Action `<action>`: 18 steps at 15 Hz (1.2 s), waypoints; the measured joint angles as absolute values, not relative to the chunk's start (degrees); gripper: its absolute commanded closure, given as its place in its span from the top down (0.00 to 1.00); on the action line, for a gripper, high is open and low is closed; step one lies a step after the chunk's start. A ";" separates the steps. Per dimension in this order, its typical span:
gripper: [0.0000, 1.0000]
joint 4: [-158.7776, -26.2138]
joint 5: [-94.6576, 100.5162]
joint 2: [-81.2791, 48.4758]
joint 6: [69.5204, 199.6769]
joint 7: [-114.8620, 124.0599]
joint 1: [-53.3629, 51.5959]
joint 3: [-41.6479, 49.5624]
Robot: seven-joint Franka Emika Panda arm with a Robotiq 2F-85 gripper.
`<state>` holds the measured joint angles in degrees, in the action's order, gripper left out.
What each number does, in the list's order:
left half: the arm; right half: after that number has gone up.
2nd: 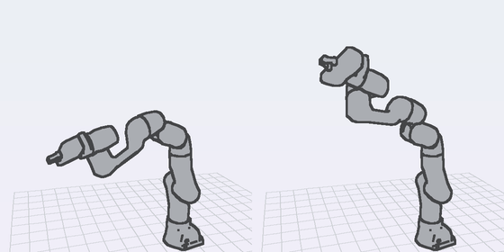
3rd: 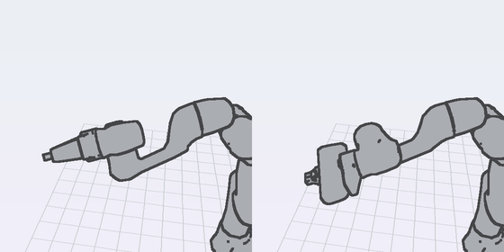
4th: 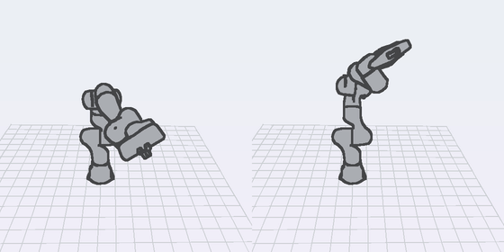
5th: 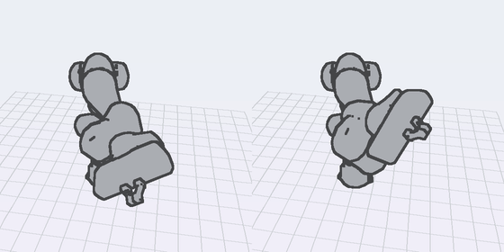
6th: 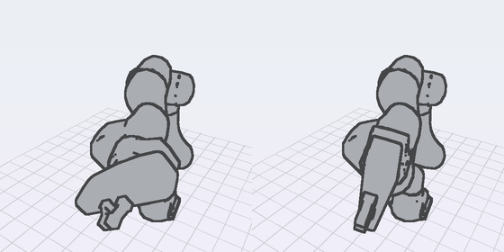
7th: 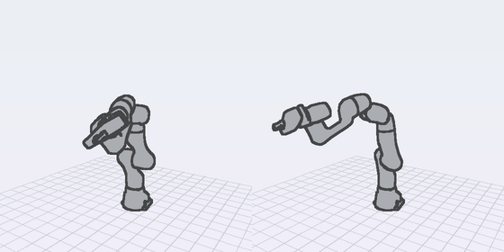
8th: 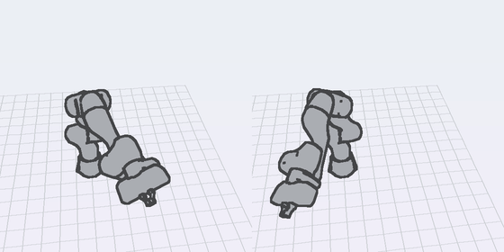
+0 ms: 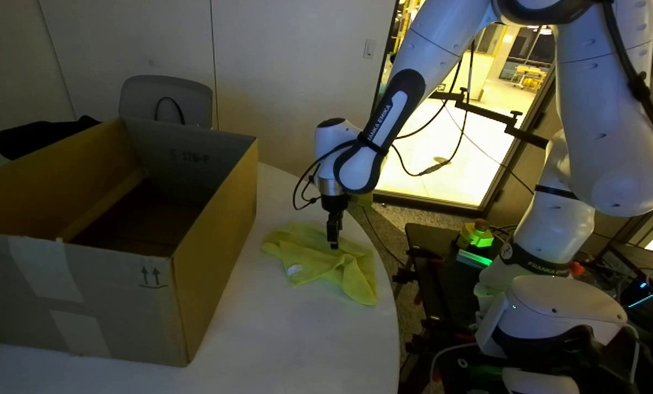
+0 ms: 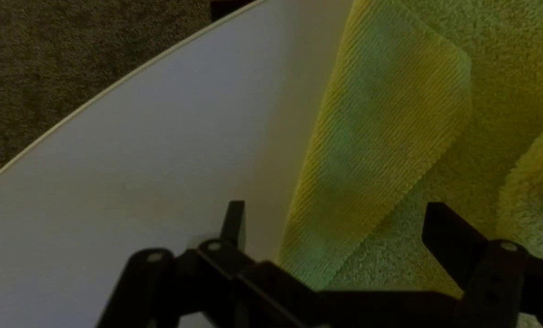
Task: Put the marker on the towel, fold the towel, and then put the folded towel in the box
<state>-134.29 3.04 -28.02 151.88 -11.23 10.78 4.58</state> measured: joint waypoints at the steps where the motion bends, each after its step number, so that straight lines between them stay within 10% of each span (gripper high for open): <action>1: 1.00 -133.61 2.93 -29.11 152.41 -11.43 11.15 4.23; 3: 0.95 -132.41 2.91 -30.83 152.76 -11.51 11.63 3.98; 14: 0.02 -130.47 2.91 -31.69 152.51 -11.95 13.26 4.00; 18: 0.02 -130.02 3.24 -31.12 152.31 -12.16 13.04 4.01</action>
<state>-130.02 3.24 -31.12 152.31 -12.16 13.04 4.01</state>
